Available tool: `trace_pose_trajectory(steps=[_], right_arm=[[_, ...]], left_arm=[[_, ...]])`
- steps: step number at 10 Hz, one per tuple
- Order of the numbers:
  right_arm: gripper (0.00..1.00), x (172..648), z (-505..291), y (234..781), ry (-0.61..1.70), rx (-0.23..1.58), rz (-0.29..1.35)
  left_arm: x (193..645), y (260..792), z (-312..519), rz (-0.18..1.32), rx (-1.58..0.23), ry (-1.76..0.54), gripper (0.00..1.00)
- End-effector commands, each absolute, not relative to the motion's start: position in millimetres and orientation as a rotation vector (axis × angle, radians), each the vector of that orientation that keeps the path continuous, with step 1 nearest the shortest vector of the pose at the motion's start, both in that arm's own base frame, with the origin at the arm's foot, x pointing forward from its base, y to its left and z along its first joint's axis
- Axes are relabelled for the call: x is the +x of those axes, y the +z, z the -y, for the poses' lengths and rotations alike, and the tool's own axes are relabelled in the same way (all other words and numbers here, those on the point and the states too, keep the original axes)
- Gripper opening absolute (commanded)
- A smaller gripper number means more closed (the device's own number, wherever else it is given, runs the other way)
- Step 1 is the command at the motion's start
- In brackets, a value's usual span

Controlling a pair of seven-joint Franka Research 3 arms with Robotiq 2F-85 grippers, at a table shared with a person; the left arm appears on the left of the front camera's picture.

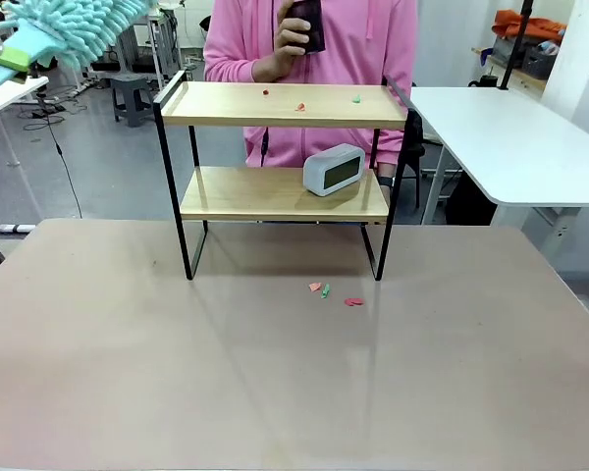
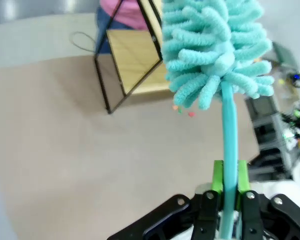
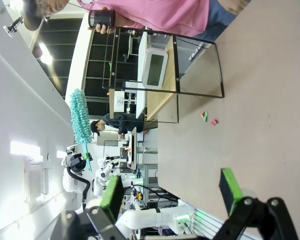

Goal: Clean the shelf.
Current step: Clean the remaining tier of the Shelf with the Duster once objects are removed.

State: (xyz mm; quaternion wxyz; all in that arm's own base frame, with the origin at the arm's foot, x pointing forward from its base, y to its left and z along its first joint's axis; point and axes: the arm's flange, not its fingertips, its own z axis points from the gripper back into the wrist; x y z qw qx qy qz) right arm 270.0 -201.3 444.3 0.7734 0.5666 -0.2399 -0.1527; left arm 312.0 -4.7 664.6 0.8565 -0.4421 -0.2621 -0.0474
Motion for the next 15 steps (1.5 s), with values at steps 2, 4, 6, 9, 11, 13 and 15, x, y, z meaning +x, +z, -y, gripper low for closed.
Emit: trace_pose_trajectory(steps=[2,4,6,9,11,13,15], right_arm=[[1.0,272.8,200.6,444.8,-0.316,1.24,0.552],[1.0,272.8,200.6,444.8,-0.316,1.24,0.552],[1.0,272.8,200.6,444.8,-0.316,1.24,0.552],[1.0,272.8,200.6,444.8,-0.316,1.24,0.552],[1.0,272.8,200.6,444.8,-0.316,1.24,0.552],[1.0,272.8,200.6,444.8,-0.316,1.24,0.552],[1.0,272.8,200.6,444.8,-0.316,1.24,0.552]], left_arm=[[341.4,685.3,82.6,0.447,-0.693,-0.005,0.12],[369.5,693.7,126.4,0.388,-0.639,-0.018,0.12],[400.2,693.8,167.8,0.299,-0.522,-0.033,0.12],[424.9,692.3,205.8,0.293,-0.482,-0.035,0.12],[431.4,691.7,216.9,0.275,-0.485,-0.055,0.12],[431.2,691.1,228.2,0.286,-0.474,-0.09,0.12],[430.0,683.6,242.9,0.258,-0.45,-0.125,0.12]])
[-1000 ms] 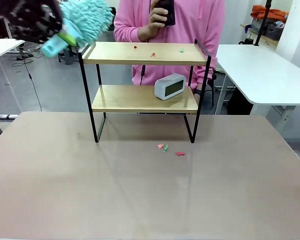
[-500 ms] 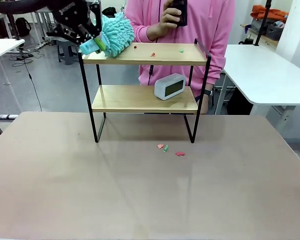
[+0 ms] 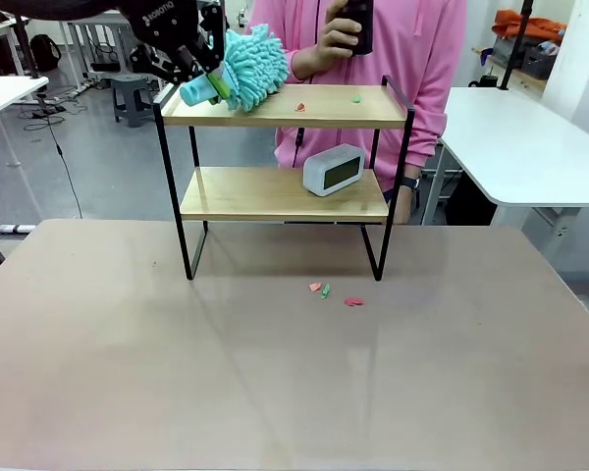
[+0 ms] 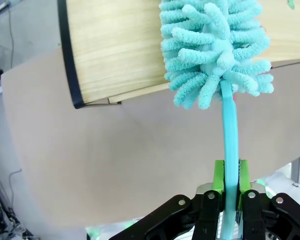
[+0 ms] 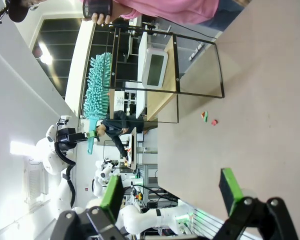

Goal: Clean the shelf.
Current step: Clean the remaining tier of the Shelf with the Duster once objects are removed.

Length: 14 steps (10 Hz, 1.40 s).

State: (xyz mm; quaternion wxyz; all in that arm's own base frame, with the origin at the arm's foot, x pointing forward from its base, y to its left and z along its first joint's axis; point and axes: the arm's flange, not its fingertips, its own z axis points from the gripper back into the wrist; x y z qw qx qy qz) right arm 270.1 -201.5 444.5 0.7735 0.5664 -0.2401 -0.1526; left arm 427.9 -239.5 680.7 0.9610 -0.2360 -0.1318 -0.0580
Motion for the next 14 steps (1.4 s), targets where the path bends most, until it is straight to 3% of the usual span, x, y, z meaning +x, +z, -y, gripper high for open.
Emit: trace_pose_trajectory(steps=[1,5,8,14], right_arm=[[1.0,272.8,200.6,444.8,-0.316,1.24,0.552],[1.0,272.8,200.6,444.8,-0.316,1.24,0.552],[1.0,272.8,200.6,444.8,-0.316,1.24,0.552],[1.0,272.8,200.6,444.8,-0.316,1.24,0.552]], left_arm=[[429.9,679.8,246.8,0.249,-0.448,-0.132,0.12],[420.1,678.1,265.7,0.257,-0.548,-0.257,0.12],[419.3,672.3,277.7,0.212,-0.524,-0.339,0.12],[421.8,677.7,257.9,0.054,-0.601,-0.576,0.12]])
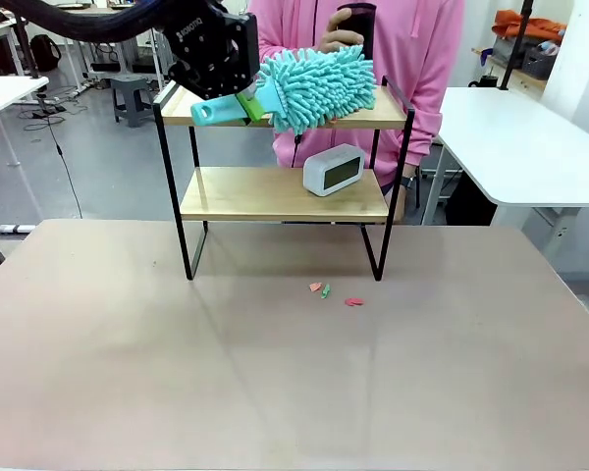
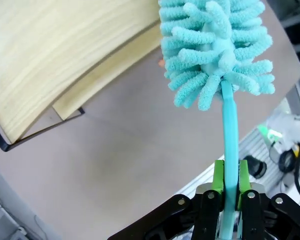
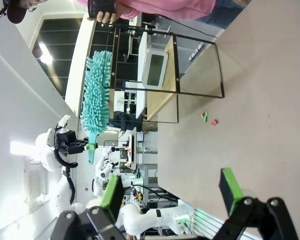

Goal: Clean the shelf.
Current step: Clean the remaining tier of the Shelf with the Duster once objects are removed.

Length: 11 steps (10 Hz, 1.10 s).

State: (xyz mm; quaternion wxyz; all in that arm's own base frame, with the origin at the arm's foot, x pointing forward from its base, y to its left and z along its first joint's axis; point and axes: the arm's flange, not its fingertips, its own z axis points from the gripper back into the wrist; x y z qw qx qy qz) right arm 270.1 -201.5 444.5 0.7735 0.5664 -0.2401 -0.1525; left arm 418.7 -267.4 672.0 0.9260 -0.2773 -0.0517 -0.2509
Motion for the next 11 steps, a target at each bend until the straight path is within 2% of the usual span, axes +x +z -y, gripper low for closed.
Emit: trace_pose_trajectory(steps=[1,3,4,9,11], right_arm=[[1.0,272.8,200.6,444.8,-0.316,1.24,0.552],[1.0,272.8,200.6,444.8,-0.316,1.24,0.552],[1.0,272.8,200.6,444.8,-0.316,1.24,0.552],[1.0,272.8,200.6,444.8,-0.316,1.24,0.552],[1.0,272.8,200.6,444.8,-0.316,1.24,0.552]], left_arm=[[419.4,678.6,248.2,-0.004,-0.617,-0.634,0.12],[401.4,681.9,218.2,-0.25,-0.642,-0.861,0.12],[393.7,683.7,206.3,-0.315,-0.69,-0.93,0.12],[394.1,686.0,175.4,-0.276,-0.802,-0.906,0.12],[390.8,689.2,143.3,-0.185,-0.88,-0.845,0.12]])
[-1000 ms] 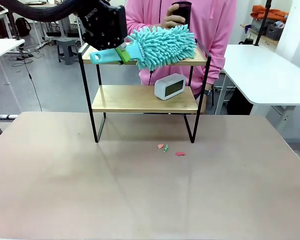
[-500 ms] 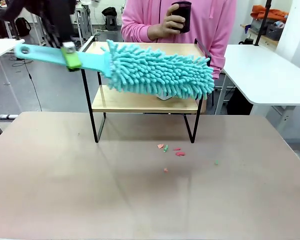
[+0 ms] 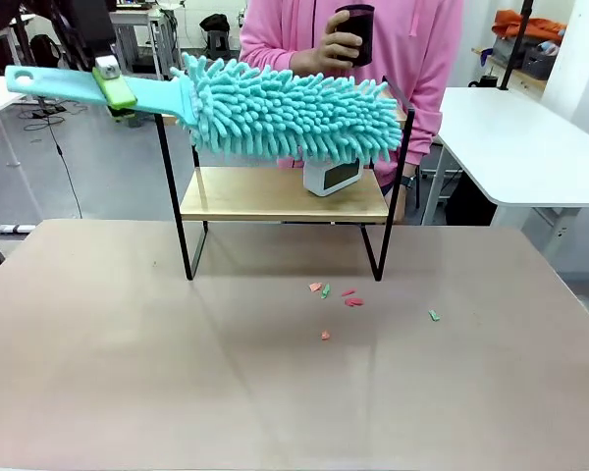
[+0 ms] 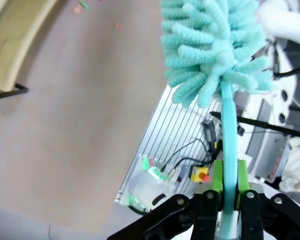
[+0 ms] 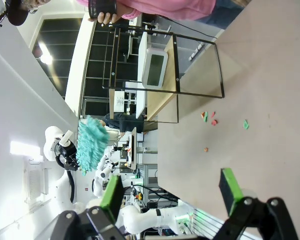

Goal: Clean the shelf.
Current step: Clean the remaining tier of the Shelf with the Duster once objects are removed.

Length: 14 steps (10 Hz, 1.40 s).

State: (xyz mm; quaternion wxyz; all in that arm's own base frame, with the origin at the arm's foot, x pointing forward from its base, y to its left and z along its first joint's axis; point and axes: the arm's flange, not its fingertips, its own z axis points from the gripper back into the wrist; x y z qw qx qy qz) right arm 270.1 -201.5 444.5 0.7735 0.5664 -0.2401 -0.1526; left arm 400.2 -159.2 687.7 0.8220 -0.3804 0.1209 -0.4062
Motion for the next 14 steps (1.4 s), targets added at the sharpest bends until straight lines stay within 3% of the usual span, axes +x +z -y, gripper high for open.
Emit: trace_pose_trajectory(steps=[1,4,6,10,11,13,14], right_arm=[[1.0,272.8,200.6,444.8,-0.316,1.24,0.552],[1.0,272.8,200.6,444.8,-0.316,1.24,0.552],[1.0,272.8,200.6,444.8,-0.316,1.24,0.552],[1.0,272.8,200.6,444.8,-0.316,1.24,0.552],[1.0,272.8,200.6,444.8,-0.316,1.24,0.552],[1.0,272.8,200.6,444.8,-0.316,1.24,0.552],[1.0,272.8,200.6,444.8,-0.316,1.24,0.552]], left_arm=[[384.4,699.7,109.4,-0.106,-0.96,-0.81,0.12],[326.9,721.4,-18.2,0.241,-1.058,-0.556,0.12],[319.1,682.9,-94.5,0.371,-1.144,-0.168,0.12],[348.9,542.5,-154.9,0.282,-1.151,0.446,0.12],[359.5,518.7,-145.8,0.245,-1.152,0.432,0.12],[385.0,490.1,-119.6,0.189,-0.942,0.382,0.12],[360.0,490.1,-155.5,0.219,-1.082,0.434,0.12]])
